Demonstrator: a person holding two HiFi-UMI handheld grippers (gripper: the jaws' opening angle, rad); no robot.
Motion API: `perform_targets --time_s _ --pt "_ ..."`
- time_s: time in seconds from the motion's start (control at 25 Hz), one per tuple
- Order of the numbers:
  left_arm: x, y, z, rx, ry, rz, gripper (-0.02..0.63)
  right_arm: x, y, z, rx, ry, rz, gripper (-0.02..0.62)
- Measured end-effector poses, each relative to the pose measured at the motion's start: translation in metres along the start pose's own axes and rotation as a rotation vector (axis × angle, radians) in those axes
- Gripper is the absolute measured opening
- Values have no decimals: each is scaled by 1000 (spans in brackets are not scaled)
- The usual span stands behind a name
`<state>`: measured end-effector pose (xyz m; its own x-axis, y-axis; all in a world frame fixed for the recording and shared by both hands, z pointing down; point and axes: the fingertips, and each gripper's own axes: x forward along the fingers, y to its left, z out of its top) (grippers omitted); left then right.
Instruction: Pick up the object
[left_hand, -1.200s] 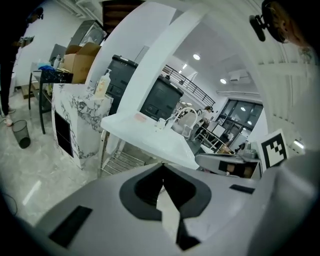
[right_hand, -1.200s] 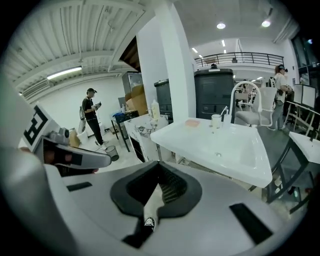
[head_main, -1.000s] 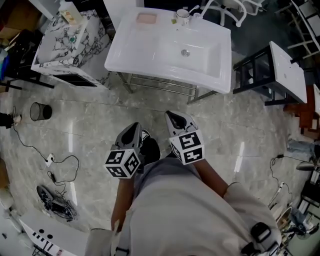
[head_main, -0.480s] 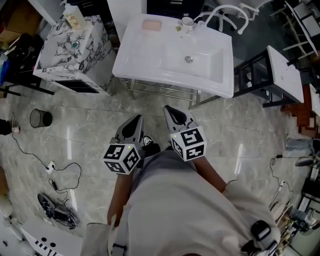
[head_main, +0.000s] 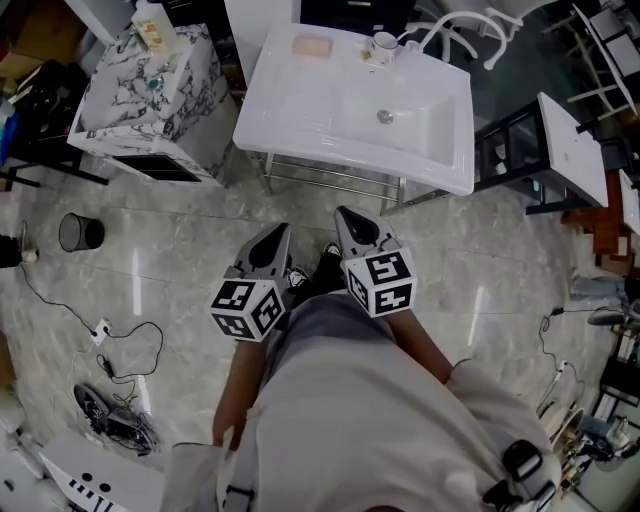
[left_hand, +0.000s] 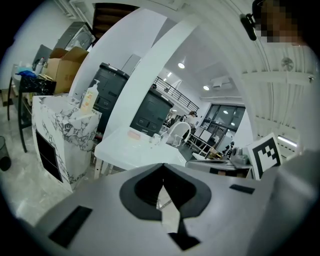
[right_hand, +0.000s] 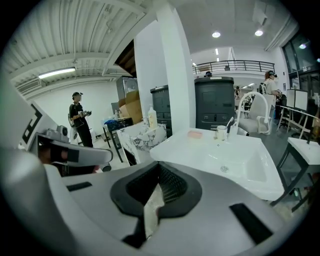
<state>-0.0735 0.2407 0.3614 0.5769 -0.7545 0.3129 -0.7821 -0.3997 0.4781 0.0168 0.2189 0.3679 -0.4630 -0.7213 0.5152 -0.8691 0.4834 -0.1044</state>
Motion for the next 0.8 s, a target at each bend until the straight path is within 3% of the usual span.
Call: perform_targets --time_s 0.36,0.8 --pt "13 10 6 4 -1 11 0 16 -10 9 2 -28 5 11" --pt "74 32 46 45 28 31 0 57 -70 44 59 -66 -60 11"
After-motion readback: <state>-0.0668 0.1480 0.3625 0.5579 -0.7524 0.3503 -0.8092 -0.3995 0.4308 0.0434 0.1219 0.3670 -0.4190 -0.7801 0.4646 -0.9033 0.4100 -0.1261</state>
